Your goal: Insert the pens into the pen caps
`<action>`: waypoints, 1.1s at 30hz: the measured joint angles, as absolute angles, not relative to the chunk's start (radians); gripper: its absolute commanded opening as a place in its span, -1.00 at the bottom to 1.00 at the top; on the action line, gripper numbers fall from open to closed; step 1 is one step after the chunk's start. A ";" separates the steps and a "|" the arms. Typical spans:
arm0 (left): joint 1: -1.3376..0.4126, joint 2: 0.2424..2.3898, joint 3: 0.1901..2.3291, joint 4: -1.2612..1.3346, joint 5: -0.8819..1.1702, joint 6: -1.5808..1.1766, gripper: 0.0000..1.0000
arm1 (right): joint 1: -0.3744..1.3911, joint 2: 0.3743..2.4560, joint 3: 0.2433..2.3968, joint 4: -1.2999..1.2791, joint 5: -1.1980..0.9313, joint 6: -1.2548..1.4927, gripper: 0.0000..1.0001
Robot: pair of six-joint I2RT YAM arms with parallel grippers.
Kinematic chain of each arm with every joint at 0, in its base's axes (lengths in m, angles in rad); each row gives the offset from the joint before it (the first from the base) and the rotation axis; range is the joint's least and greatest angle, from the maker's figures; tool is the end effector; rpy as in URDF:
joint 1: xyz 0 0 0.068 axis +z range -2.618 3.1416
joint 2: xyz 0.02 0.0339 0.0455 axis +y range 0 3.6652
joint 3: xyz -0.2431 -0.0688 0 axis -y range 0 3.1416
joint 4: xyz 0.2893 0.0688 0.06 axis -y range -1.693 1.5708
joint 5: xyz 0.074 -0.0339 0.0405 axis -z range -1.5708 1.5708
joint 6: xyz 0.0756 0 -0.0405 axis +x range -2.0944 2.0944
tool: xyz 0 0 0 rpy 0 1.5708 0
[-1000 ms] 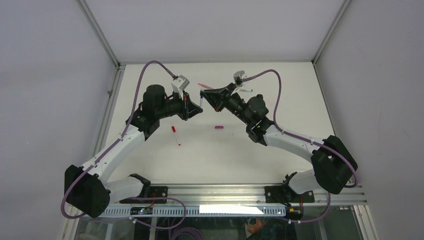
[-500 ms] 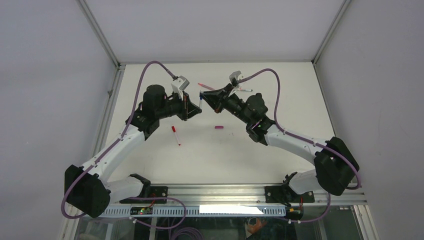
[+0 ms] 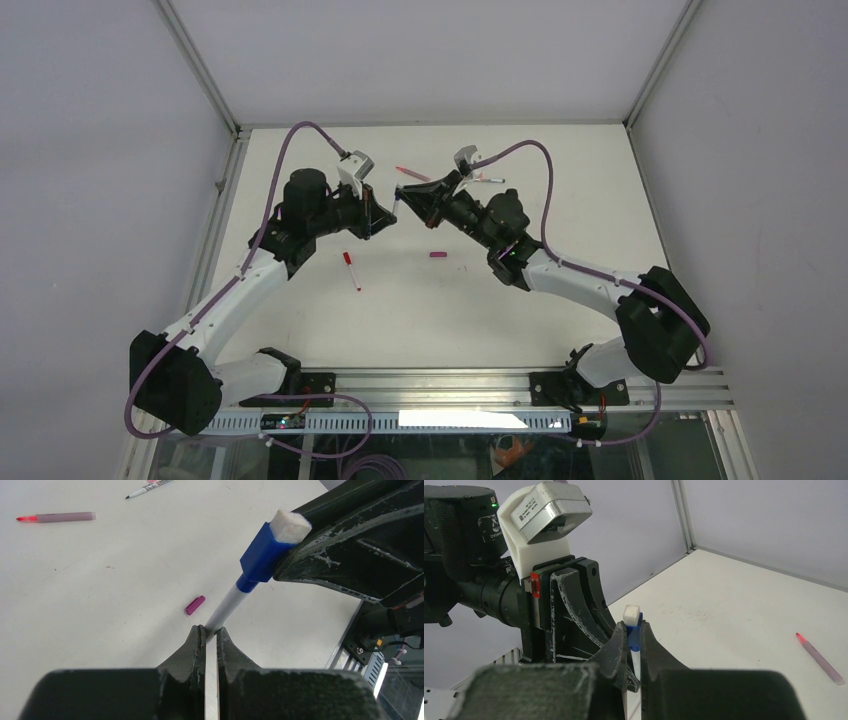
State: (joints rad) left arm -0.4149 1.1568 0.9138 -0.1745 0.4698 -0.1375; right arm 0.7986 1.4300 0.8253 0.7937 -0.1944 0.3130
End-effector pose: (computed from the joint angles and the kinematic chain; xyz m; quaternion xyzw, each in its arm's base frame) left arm 0.3035 -0.1711 0.2674 0.2384 0.7899 -0.3323 0.4569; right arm 0.2711 0.2993 0.2669 -0.2251 0.5976 0.4572 0.6190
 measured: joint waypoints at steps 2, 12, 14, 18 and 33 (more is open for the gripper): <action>-0.411 1.157 0.914 -0.183 0.463 -0.136 -1.00 | 0.802 1.442 0.826 0.802 -0.194 0.315 -1.00; -0.404 1.158 0.914 -0.210 0.420 -0.117 -1.00 | 0.810 1.487 0.833 0.824 -0.195 0.317 -1.00; -0.404 1.158 0.914 -0.210 0.420 -0.117 -1.00 | 0.810 1.487 0.840 0.823 -0.194 0.319 -1.00; -0.404 1.151 0.902 -0.192 0.419 -0.118 -1.00 | 0.811 1.487 0.868 0.783 -0.184 0.320 -1.00; -0.384 0.901 0.696 -0.040 0.410 -0.178 -1.00 | 0.781 1.631 1.151 0.559 -0.358 0.441 -1.00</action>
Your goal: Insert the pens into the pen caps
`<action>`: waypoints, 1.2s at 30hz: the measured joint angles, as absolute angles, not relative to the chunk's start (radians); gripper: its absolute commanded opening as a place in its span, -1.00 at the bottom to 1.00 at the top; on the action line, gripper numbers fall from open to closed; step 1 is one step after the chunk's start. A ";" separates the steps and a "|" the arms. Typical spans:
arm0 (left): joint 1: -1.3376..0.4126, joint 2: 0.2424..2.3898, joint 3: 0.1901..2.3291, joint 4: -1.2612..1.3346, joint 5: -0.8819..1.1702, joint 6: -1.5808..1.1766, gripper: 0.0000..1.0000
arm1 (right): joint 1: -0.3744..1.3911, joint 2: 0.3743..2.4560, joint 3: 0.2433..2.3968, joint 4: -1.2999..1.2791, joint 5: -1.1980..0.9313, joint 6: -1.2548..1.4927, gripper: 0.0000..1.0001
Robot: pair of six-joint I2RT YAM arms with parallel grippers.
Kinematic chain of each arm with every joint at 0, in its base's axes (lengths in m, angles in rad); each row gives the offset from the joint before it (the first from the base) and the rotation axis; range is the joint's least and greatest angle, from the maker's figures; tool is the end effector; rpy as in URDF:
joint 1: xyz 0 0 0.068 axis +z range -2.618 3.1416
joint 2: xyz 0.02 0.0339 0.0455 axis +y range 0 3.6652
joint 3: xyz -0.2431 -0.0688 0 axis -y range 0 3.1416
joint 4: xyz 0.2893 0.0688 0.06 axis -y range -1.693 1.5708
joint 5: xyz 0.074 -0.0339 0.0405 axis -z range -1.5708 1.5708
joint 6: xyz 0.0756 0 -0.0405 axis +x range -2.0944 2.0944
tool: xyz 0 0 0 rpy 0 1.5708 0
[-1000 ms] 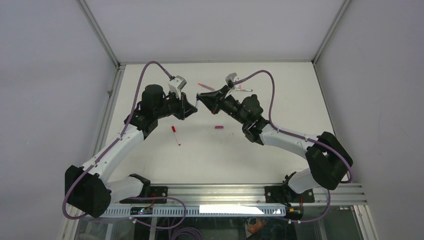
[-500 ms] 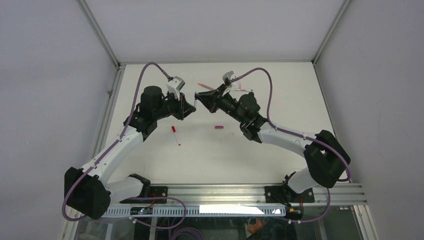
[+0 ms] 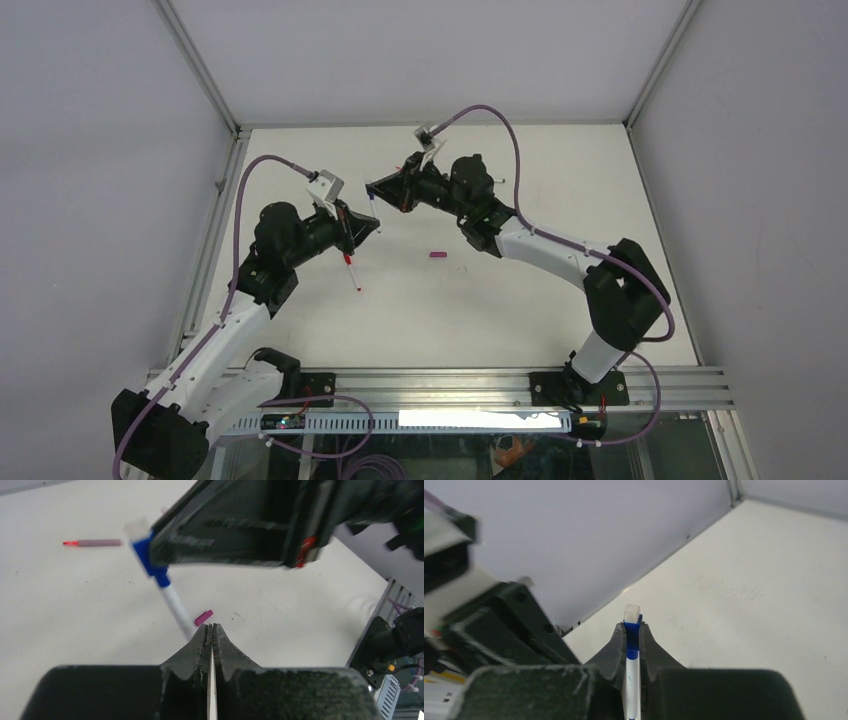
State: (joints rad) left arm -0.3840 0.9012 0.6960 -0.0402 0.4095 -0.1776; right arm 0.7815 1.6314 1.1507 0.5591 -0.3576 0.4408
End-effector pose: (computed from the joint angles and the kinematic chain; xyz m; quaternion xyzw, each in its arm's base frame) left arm 0.2702 -0.1417 0.2691 0.2039 0.7549 -0.3209 0.5344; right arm 0.3103 0.3451 0.2869 -0.2419 0.6362 0.5135 0.5225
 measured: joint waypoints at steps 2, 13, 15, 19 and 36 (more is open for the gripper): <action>-0.385 0.876 0.678 -0.012 0.411 -0.194 -1.00 | 0.777 1.673 1.169 0.521 -0.382 0.456 -1.00; -0.385 0.861 0.622 0.031 0.310 -0.264 -1.00 | 0.768 1.896 1.165 0.426 -0.471 0.612 -1.00; -0.385 0.866 0.622 0.009 0.266 -0.273 -1.00 | 0.768 1.907 1.166 0.423 -0.473 0.628 -1.00; -0.385 0.864 0.622 -0.039 0.166 -0.287 -1.00 | 0.768 1.960 1.228 0.326 -0.462 0.633 -1.00; -0.385 0.884 0.622 -0.177 -0.027 -0.338 -1.00 | 0.818 2.170 1.511 -0.165 -0.234 0.528 -1.00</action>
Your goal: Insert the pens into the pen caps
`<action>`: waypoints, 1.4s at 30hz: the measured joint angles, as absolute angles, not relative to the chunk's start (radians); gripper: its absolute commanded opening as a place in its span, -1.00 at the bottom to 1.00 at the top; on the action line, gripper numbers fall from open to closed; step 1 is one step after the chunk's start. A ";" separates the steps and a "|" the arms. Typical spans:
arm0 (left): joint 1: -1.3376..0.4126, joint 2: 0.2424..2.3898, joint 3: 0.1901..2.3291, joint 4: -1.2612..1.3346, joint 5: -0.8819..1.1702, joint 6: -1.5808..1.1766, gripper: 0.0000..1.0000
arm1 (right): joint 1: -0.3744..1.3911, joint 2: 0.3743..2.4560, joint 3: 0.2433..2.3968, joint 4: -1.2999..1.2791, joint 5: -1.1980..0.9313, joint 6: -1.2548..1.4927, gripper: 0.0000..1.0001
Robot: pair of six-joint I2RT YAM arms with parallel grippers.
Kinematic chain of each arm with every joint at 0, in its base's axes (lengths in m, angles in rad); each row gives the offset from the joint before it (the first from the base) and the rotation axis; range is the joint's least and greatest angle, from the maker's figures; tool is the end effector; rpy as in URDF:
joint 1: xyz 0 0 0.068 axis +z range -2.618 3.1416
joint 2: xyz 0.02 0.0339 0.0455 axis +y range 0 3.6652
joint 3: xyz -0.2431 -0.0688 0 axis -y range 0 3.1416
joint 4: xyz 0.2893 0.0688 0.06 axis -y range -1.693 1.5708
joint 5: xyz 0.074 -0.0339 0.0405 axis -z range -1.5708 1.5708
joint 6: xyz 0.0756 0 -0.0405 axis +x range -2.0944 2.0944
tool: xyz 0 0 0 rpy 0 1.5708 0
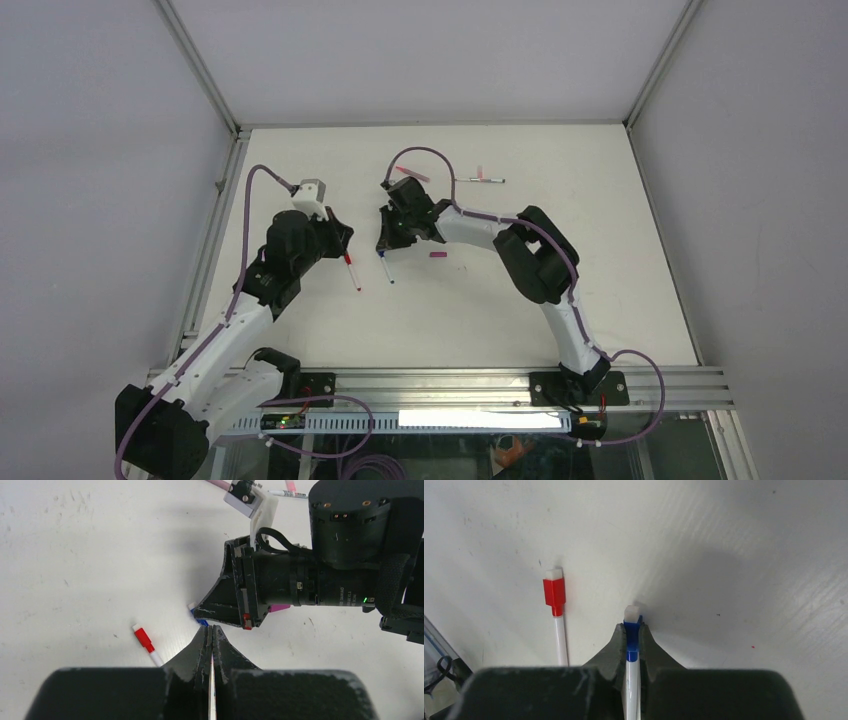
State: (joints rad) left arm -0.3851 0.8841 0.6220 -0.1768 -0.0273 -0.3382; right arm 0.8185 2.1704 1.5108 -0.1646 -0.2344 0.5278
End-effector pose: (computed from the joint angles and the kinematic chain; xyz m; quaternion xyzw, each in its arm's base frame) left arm 0.2753 -0.1094 0.2209 0.0125 0.8439 -0.1789 0.5056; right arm 0.3444 0.3937 0.0760 -0.1761 0.9088 0.3109 0.2153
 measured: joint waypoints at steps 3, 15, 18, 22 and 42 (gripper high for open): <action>-0.385 0.896 0.622 -0.190 -0.028 -0.346 -0.86 | 0.828 2.196 1.574 -0.224 -0.209 0.503 -0.92; -0.385 0.903 0.622 -0.210 -0.056 -0.351 -0.12 | 0.842 2.219 1.679 -0.324 -0.178 0.409 0.08; -0.385 0.901 0.623 -0.212 -0.068 -0.351 -0.08 | 0.828 2.228 1.773 -0.384 -0.168 0.380 0.19; -0.385 0.884 0.625 -0.220 -0.074 -0.351 -0.02 | 0.757 2.230 1.885 -0.393 -0.198 0.352 0.25; -0.385 0.860 0.626 -0.222 -0.069 -0.353 0.05 | 0.504 2.572 2.339 -0.439 -0.401 -0.253 0.03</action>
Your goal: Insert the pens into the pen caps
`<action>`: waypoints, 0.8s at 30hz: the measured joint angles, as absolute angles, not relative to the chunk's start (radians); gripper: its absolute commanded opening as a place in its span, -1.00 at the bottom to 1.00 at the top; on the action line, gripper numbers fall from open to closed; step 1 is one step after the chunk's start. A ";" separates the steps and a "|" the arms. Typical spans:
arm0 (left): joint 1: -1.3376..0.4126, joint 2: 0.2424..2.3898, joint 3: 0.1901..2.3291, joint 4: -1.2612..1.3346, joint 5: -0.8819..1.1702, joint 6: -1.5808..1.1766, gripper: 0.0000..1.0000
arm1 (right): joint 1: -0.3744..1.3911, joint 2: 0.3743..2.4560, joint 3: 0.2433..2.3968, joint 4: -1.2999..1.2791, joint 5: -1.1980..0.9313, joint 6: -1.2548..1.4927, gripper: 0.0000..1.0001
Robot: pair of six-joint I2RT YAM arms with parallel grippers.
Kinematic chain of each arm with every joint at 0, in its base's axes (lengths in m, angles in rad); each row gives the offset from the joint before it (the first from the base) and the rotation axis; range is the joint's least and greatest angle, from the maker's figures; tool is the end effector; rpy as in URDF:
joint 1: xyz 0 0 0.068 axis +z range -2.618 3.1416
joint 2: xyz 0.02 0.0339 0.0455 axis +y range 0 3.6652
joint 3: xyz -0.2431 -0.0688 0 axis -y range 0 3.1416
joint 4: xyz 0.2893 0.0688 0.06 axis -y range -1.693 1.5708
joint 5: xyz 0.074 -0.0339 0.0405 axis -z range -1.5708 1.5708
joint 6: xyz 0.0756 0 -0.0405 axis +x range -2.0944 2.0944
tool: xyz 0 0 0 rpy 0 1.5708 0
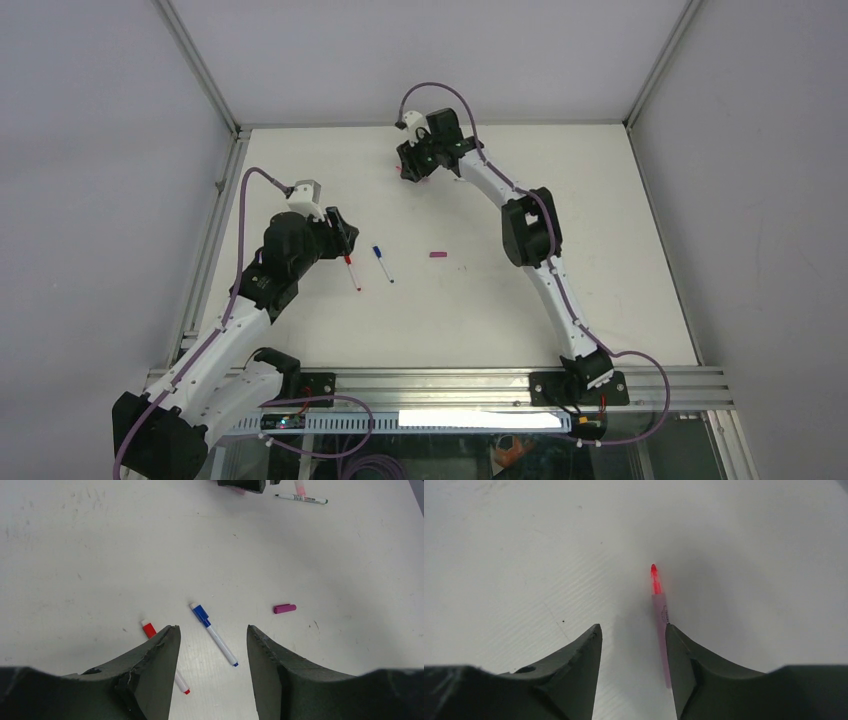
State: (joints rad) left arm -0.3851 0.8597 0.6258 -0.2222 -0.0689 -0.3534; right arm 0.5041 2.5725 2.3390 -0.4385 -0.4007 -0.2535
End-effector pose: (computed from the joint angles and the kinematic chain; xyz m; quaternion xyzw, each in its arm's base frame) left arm 0.2715 -0.1044 0.2232 -0.0048 0.8483 -0.1635 0.5035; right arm 0.5396 0.3313 0.1465 -0.4068 0.7881 0.2311 0.4000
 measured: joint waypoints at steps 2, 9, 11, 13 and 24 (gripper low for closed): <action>-0.385 0.860 0.626 -0.224 -0.069 -0.353 0.06 | 0.508 2.617 2.366 -0.450 -0.411 -0.278 0.02; -0.385 0.865 0.626 -0.233 -0.069 -0.353 0.06 | 0.505 2.674 2.413 -0.469 -0.408 -0.345 -0.01; -0.385 0.873 0.628 -0.237 -0.069 -0.353 0.06 | 0.502 2.677 2.420 -0.467 -0.408 -0.359 -0.04; -0.385 0.885 0.632 -0.240 -0.069 -0.353 0.06 | 0.501 2.678 2.420 -0.467 -0.408 -0.370 -0.04; -0.385 0.923 0.633 -0.240 -0.068 -0.353 0.06 | 0.517 2.670 2.362 -0.401 -0.389 -0.422 -0.19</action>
State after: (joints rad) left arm -0.3851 0.9234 0.6334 -0.2401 -0.0681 -0.3534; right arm 0.5175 2.6701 2.3615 -0.4007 -0.3889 -0.4221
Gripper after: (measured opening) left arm 0.532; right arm 0.469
